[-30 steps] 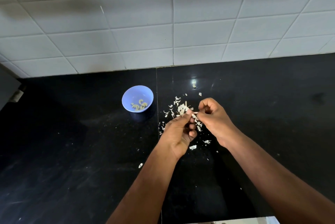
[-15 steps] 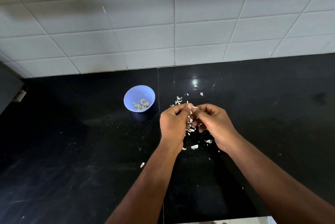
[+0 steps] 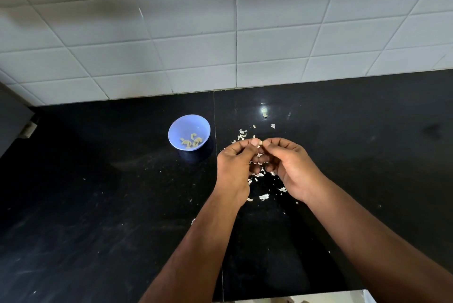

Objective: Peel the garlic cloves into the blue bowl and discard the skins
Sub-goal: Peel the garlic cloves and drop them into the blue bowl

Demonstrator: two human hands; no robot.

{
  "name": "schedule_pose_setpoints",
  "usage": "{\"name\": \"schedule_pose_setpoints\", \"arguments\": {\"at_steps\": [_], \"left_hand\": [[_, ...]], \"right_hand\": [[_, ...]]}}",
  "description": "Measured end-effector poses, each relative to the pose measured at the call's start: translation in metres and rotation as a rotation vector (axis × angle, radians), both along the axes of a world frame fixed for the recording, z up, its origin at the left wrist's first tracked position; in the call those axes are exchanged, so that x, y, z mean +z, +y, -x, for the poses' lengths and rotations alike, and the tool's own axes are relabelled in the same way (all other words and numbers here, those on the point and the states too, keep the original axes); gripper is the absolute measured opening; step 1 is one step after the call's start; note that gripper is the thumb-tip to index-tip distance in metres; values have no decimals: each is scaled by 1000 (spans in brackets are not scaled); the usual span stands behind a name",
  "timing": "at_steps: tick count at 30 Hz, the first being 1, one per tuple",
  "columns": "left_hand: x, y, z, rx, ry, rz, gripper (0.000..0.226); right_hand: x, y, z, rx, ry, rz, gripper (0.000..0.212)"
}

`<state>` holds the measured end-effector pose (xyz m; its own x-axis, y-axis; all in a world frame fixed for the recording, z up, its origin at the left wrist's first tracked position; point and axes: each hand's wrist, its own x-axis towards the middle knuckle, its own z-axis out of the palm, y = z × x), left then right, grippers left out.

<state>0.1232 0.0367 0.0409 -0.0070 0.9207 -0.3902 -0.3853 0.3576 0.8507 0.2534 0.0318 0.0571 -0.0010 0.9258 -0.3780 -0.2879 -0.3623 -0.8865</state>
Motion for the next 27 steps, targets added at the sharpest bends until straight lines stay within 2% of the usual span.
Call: {"name": "schedule_pose_setpoints", "arguments": {"at_steps": [3,7,10,13,17,20,22,25,27], "left_hand": [[1,2,-2,4,21,9,15],[2,2,-5,14,77,33,20],[1,1,-11,38,188,7,23],[-3,1,-14,54,312,-15,21],[-2,2,-14,49,344,-20,26],[1,3,-12,47,338,-7,28],[2,3,-12,53,294,25,33],[3,2,-11,50,247,47,36],[3,0,-9,36,255,38,31]], "right_hand": [[0,1,1,23,161,93,13],[1,0,3,60,231,164,15],[1,-2,8,14,131,101,13],[0,-6,13,-80,-78,-37,11],[4,-9,14,-87,-255,-184,13],[5,-6,14,-62,-316,-196,12],[6,-3,17,-85,-276,-133,12],[10,1,21,-146,-21,42,15],[9,3,20,-143,45,81,15]]}}
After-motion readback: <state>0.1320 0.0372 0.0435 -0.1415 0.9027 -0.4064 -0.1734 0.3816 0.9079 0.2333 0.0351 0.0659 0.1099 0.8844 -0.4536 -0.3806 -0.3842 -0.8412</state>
